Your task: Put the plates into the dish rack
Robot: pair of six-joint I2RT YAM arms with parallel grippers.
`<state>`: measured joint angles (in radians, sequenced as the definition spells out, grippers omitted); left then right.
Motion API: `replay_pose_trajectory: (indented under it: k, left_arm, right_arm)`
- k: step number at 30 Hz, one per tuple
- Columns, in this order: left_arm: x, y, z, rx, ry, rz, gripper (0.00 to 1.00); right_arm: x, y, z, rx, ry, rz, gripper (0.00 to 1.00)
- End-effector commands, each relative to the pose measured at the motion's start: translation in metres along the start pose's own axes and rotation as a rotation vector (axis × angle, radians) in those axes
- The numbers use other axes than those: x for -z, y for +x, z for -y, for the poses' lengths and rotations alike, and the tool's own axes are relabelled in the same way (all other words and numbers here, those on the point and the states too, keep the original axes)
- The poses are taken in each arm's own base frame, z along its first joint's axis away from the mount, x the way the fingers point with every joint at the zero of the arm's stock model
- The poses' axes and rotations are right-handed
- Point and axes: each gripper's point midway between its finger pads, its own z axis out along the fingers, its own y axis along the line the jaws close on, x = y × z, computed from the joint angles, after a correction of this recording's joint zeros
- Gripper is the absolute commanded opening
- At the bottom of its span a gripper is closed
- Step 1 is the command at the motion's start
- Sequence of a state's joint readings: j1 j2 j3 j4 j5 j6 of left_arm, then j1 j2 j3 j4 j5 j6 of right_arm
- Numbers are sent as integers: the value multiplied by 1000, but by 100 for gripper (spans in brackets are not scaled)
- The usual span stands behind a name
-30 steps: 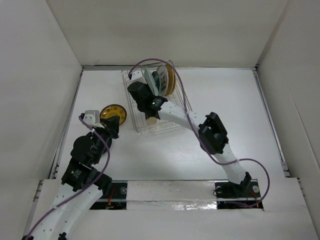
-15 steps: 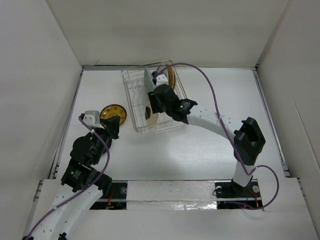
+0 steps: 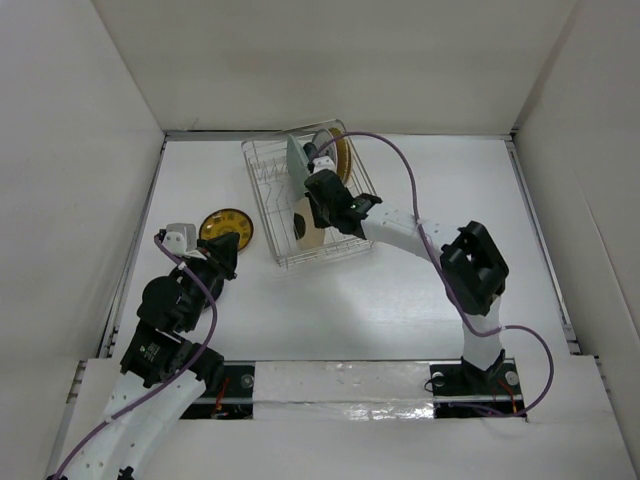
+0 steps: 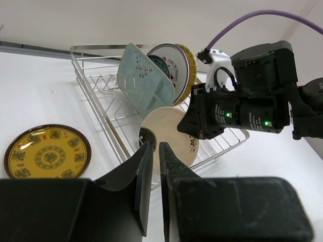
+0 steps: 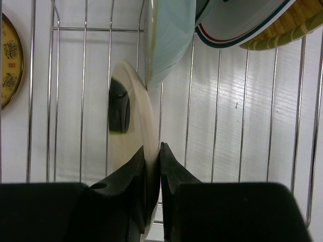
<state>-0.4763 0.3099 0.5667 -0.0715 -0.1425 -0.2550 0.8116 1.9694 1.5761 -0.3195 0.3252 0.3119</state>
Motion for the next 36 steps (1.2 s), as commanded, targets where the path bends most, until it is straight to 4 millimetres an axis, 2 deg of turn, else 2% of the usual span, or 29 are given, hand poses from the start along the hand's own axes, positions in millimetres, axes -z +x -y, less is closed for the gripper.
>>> replay_pose_trajectory:
  k: [1,2,3,5,6,11,13,14,16,18,19,20,21,22,23,24,25,26,28,29,30,32,33,36]
  left_arm:
    - [2,-19,8,14,35,65,9]
    - [2,-19,8,14,35,64,9]
    - [2,-19,8,14,35,64,9]
    - [1,-18,8,15,34,62,9]
    - [1,-18,8,14,34,62,9]
    - [1,-18,8,14,34,62,9]
    - [1,-17,9,13,37,60,9]
    - [1,-18,9,15,37,61,9]
    - [0,-17,9,13,36,58,9]
    - [0,-17,8,13,34,57,9]
    - [0,-17,8,14,31,57,9]
    - [0,-17,7,13,29,57,9]
    - [1,-17,7,15,28,59,9]
    - [1,-18,7,14,28,63,9]
    - [1,-17,7,13,27,61,9]
    - [1,-17,7,13,29,61,9]
    - [1,-18,7,12,29,61,9]
    - [1,-18,8,12,31,62,9]
    - [0,-17,8,13,31,58,9]
    - [0,-17,8,13,31,58,9]
    - [0,-17,8,11,31,58,9]
    - [0,-17,7,11,26,58,9]
    - [0,-17,7,12,27,60,9]
    - [0,-17,6,12,24,61,9]
  right_arm:
    - [36,-51,-6,46,55,143,0]
    - [42,-52,-9,74,67,152,0]
    - [47,-58,1,81,123,169,0]
    - [60,-66,-3,110,136,195,0]
    - [64,-70,3,115,168,203,0]
    - [87,-94,5,142,210,259,0]
    - [92,-107,2,129,201,298,0]
    - [97,-120,0,126,197,329,0]
    - [90,-132,-2,121,227,360,0]
    - [93,-161,-2,109,277,434,0]
    - [73,-155,-5,133,307,418,0]
    - [67,-159,-5,162,333,418,0]
    - [72,-178,-9,141,339,458,0]
    - [52,-173,-5,153,384,447,0]
    - [46,-177,-1,165,403,451,0]
    - [50,-191,-4,139,400,487,0]
    - [46,-193,-7,139,401,493,0]
    - [31,-191,-3,142,415,487,0]
    - [28,-204,-4,125,406,518,0]
    - [25,-205,-6,127,404,522,0]
    - [14,-201,-2,140,415,511,0]
    - [11,-204,-2,153,433,520,0]
    - [2,-198,-2,164,446,509,0]
    - [-8,-192,-2,168,456,505,0]
